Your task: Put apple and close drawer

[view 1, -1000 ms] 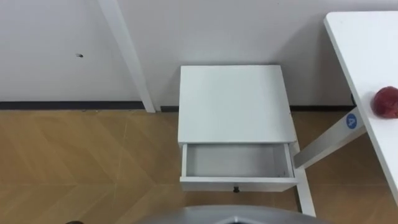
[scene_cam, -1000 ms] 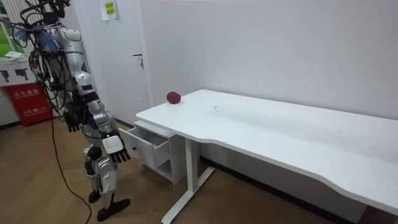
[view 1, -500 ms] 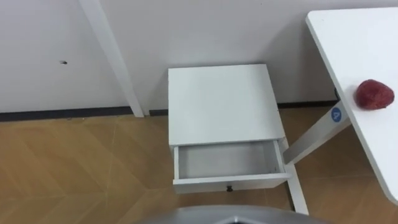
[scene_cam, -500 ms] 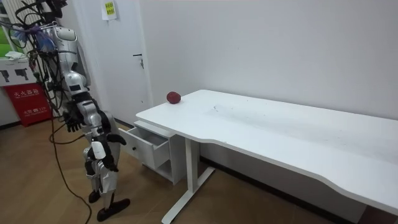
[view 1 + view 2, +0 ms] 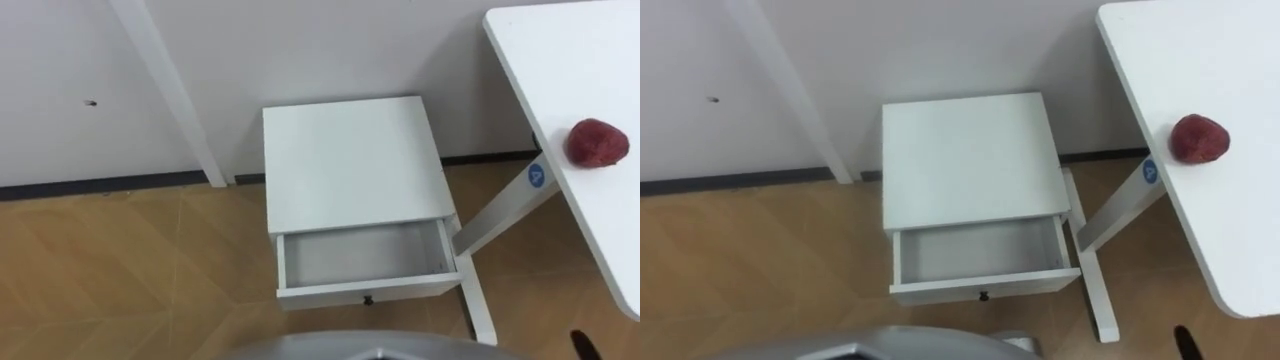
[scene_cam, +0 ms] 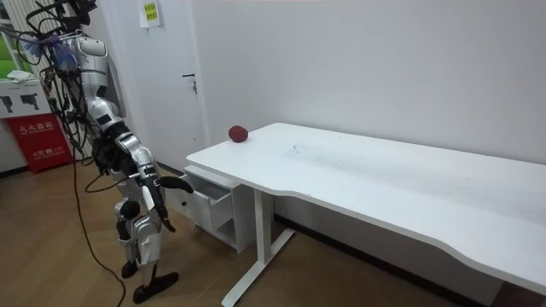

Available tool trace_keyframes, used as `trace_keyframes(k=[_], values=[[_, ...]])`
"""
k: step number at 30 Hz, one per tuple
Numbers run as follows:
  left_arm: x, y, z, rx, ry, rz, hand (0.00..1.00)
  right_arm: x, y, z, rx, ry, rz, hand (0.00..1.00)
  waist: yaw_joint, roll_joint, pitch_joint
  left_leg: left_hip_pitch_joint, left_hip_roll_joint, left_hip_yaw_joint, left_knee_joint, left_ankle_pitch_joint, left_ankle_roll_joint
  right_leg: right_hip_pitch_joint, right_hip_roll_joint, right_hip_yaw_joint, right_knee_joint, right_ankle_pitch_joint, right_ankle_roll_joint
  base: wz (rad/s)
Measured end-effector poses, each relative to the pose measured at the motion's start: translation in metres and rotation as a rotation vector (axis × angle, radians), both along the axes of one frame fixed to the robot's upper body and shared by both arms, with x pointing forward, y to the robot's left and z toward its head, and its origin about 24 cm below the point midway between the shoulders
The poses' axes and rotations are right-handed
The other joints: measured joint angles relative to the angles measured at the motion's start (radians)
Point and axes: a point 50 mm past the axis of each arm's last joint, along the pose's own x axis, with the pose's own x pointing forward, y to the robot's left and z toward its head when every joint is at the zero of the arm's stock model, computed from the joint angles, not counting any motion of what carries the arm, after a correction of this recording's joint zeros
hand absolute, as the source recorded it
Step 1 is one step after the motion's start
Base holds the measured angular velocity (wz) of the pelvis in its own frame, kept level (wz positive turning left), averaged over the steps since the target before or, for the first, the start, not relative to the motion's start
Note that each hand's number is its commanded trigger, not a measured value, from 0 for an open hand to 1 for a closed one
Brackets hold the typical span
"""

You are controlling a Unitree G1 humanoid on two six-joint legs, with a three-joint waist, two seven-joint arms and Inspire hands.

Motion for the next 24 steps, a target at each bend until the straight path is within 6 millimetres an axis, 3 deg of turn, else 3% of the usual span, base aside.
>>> trace_keyframes(k=[10, 20, 24], values=[[0.007, 0.008, 0.004, 0.037, -0.055, -0.022, 0.00, 0.006, -0.010, 0.016, -0.084, 0.101, -0.147, 0.00, 0.004, 0.004, 0.0032, -0.001, 0.000, 0.017, -0.010, 0.000, 0.001, -0.024, 0.000, 0.034, 0.023, -0.002, 0.002, -0.06], [0.014, 0.008, 0.005, 0.044, -0.092, -0.051, 0.00, 0.025, -0.029, 0.060, -0.447, 0.283, -0.055, 0.00, 0.001, -0.005, 0.0032, -0.019, -0.003, 0.032, -0.008, 0.001, 0.002, -0.053, 0.000, 0.046, 0.028, -0.002, 0.003, -0.03], [0.021, 0.004, 0.004, 0.042, -0.107, -0.103, 0.00, 0.046, -0.029, 0.083, -0.616, 0.299, 0.023, 0.00, 0.004, -0.003, 0.0049, -0.036, 0.000, 0.039, -0.013, 0.001, 0.002, -0.072, 0.000, 0.055, 0.028, -0.002, 0.003, -0.05]])
